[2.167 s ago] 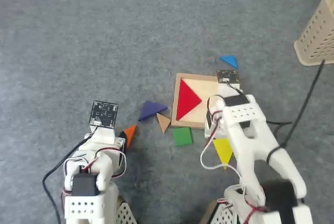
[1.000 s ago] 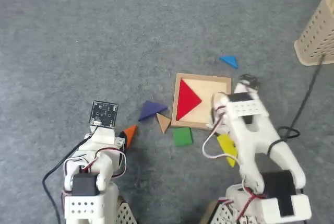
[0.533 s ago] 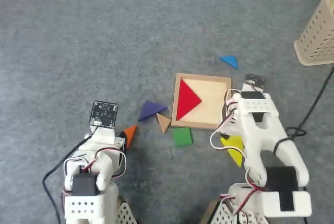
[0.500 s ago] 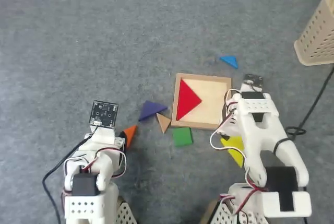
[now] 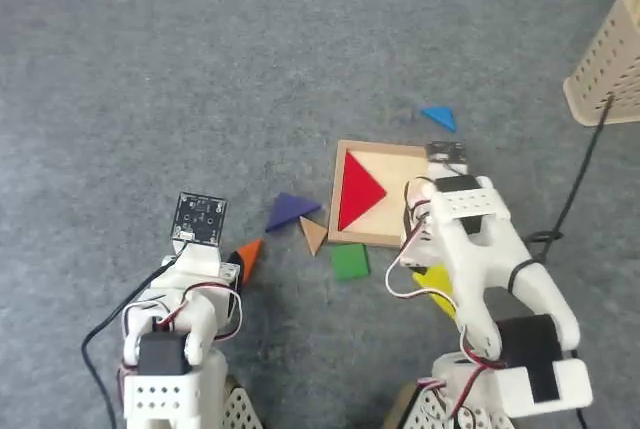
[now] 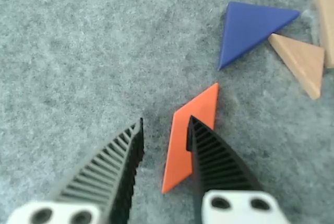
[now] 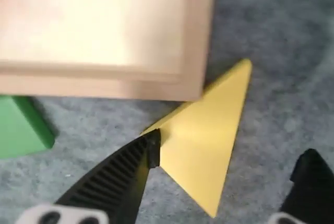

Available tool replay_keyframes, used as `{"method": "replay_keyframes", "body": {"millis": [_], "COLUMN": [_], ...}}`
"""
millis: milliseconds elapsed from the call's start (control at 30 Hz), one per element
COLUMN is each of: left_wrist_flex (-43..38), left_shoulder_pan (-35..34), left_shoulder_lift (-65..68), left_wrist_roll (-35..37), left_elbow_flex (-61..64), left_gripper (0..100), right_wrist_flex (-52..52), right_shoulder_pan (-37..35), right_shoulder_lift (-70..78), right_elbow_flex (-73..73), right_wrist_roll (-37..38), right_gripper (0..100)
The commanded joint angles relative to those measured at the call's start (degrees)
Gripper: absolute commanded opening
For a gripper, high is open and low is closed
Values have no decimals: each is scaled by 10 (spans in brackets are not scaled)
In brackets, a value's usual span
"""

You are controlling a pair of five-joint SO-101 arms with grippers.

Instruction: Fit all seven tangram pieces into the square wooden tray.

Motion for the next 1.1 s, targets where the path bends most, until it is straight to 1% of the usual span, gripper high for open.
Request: {"method": "replay_keyframes", "body": {"millis": [0,133,300,433,567,667,800,1067], "left_wrist_flex": [4,4,4,4,4,4,4,4], "left_shoulder_pan": [0,0,0,0,0,1,0,0], "left_shoulder_lift": [-9,-9,-9,-9,-9,-9,-9,-9], "left_wrist_roll": [3,3,3,3,3,3,3,3], "left_elbow_flex": [-3,-3,-3,-3,-3,-3,-3,-3], "left_gripper": [133,133,133,133,133,133,133,133], "right_wrist_flex": [11,18,21,14,-8,-8,-11,-30], "right_shoulder_pan": [-15,-15,-36,-74,-77,-64,-50,-49], "right_shoulder_lift": [-7,-49,-120,-134,-123,-98,-71,-62], "right_elbow_flex": [-5,2,33,39,42,40,38,33], "right_wrist_roll": [18,37,34,33,13,31,37,38], "right_gripper": [407,407,405,350,328,341,407,413]}}
